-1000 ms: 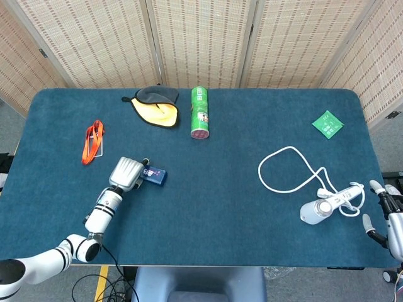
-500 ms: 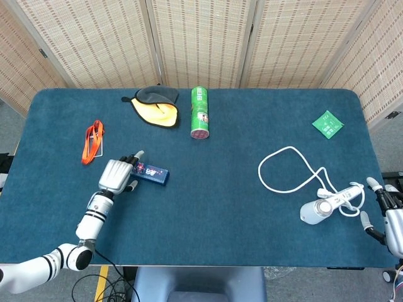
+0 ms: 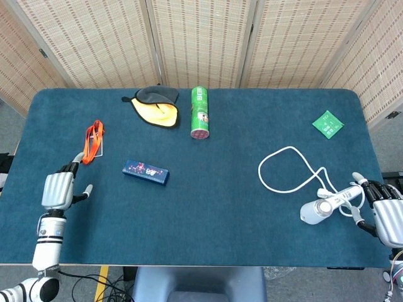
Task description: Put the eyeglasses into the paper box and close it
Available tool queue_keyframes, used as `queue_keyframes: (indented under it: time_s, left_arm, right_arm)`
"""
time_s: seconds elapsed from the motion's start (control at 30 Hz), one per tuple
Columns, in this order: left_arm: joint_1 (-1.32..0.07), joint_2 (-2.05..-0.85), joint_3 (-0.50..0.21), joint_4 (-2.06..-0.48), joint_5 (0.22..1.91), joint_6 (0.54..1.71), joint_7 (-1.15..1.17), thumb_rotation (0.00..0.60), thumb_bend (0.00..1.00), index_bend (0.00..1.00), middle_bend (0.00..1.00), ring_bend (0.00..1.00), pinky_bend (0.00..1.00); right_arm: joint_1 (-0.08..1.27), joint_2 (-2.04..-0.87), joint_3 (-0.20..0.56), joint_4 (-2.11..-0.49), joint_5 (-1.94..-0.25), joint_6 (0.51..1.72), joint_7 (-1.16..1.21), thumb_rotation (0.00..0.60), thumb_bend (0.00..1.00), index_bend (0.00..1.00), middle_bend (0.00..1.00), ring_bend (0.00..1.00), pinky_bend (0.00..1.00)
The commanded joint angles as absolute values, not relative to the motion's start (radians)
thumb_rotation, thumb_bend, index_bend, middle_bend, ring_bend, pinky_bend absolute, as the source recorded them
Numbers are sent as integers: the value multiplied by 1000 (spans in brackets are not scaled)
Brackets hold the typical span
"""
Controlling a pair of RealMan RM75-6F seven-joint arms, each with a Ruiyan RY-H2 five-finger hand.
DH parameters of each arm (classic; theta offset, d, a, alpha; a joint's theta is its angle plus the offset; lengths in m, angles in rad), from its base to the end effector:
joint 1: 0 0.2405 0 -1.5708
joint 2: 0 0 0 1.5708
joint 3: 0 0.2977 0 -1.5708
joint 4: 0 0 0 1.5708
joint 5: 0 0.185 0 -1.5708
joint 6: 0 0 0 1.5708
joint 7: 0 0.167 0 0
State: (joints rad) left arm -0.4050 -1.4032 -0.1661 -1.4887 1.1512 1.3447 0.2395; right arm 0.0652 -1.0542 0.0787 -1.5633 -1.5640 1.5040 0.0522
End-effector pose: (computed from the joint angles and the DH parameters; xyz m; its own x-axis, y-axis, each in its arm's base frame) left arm -0.3033 0.3284 0.1182 0.3885 -0.0173 0.9213 0.9211 0.0325 -0.3879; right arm -0.3386 -0.2040 0.2302 0.4524 0.0418 0.8909 -0.8895 -0.0513 0.4541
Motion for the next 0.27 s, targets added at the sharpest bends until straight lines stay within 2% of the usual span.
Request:
queue_keyframes:
  time_s: [0.03, 0.27]
  left_arm:
    - [-334, -1366, -124, -1548, 1198, 1429, 212, 600, 338, 135, 258, 338, 507]
    - [-239, -1331, -59, -1614, 1275, 1533, 226, 600, 338, 141, 258, 338, 473]
  right_arm:
    - [68, -1059, 75, -1567, -1561, 1497, 54, 600, 412, 100, 243, 222, 244]
    - [74, -1083, 64, -1573, -1555, 1478, 69, 600, 354, 100, 227, 222, 244]
